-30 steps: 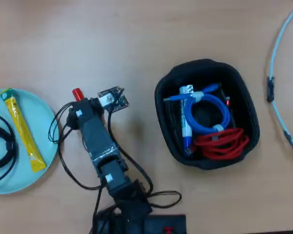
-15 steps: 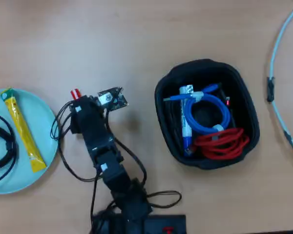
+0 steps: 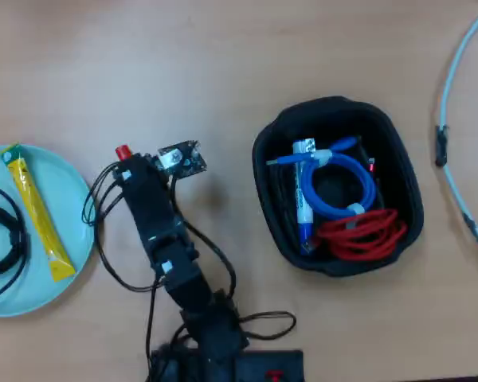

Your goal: Pick up the red pen and put it in the black bowl

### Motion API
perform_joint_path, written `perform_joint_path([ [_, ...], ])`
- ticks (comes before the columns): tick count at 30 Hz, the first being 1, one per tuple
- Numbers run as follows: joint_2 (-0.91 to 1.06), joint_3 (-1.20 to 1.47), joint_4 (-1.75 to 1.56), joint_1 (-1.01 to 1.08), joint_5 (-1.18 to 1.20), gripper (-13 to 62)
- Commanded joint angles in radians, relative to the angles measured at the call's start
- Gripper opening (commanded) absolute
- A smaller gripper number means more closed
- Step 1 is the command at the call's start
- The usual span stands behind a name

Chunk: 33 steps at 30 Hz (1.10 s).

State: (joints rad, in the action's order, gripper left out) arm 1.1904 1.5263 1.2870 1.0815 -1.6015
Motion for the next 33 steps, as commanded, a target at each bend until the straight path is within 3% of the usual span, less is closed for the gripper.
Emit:
perform_joint_path([
  [1, 0.003, -0.048, 0.034, -0.021, -0.003, 17.6],
  [4, 0.003, -0.048, 0.046, -0.032, -0.003, 9.3],
  [8, 0.002, -0.046, 0.069, -0.054, -0.003, 5.9],
  [13, 0.0, -0.046, 0.071, -0.077, -0.003, -8.9],
  [24, 0.018, -0.057, 0.107, -0.1, 0.034, -7.3],
  [33, 0.255, -0.072, 0.13, -0.106, 0.258, -7.2],
])
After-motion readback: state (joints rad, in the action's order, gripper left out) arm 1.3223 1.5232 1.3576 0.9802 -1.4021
